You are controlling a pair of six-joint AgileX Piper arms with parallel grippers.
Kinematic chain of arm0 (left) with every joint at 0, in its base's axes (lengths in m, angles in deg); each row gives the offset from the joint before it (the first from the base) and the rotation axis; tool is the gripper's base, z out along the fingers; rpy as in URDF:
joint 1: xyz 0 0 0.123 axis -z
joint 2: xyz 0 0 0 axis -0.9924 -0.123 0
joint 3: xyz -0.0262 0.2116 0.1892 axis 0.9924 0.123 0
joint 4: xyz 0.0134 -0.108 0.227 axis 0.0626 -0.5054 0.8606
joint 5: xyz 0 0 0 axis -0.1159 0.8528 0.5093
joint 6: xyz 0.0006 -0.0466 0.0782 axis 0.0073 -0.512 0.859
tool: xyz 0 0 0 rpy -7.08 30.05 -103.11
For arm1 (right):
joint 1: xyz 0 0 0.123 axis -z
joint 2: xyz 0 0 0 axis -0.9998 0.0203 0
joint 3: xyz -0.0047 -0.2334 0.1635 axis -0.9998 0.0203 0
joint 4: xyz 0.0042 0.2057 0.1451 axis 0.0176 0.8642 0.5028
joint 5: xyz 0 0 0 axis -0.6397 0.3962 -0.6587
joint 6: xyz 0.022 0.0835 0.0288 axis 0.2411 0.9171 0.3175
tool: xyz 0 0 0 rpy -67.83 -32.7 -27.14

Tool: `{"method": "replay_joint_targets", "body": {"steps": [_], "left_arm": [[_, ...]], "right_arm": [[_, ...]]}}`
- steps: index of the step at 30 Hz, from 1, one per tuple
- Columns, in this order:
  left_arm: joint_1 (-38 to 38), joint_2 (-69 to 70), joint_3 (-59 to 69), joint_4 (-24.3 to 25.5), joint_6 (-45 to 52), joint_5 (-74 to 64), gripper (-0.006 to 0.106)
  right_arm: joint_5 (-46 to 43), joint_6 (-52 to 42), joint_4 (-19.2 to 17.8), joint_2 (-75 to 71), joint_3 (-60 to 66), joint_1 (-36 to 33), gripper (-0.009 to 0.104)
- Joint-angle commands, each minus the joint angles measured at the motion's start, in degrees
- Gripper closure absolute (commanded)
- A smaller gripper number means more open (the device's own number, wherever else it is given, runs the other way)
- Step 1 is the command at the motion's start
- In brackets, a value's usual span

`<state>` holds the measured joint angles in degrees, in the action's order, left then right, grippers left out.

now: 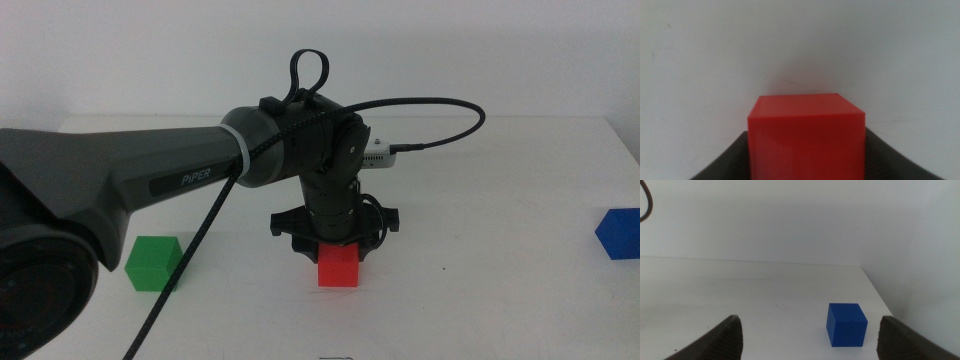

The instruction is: Stack red cubes first, then green, then blue cubes in a specific spot.

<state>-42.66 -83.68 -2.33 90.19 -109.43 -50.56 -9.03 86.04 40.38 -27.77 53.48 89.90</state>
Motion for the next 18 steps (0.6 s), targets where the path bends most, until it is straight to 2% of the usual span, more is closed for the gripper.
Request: {"method": "replay_joint_targets", "body": {"steps": [1,12,17,18], "left_arm": [[0.18,3.13,-1.34,-0.38,0.09,1.86,0.102],[0.18,0.06,-1.34,-0.44,0.09,1.9,0.102],[0.18,-0.35,-1.34,-1.99,0.09,1.9,0.102],[0.18,-0.35,-1.34,-1.99,0.04,1.9,0.094]], "right_arm": [[-4.19,-0.59,-0.44,-1.28,-1.64,0.39,0.012],[-4.19,-0.59,-0.44,-1.28,-1.64,0.39,0.012],[-4.19,-0.59,-0.44,-1.28,-1.64,0.39,0.012],[-4.19,-0.59,-0.44,-1.28,-1.64,0.39,0.012]]}}
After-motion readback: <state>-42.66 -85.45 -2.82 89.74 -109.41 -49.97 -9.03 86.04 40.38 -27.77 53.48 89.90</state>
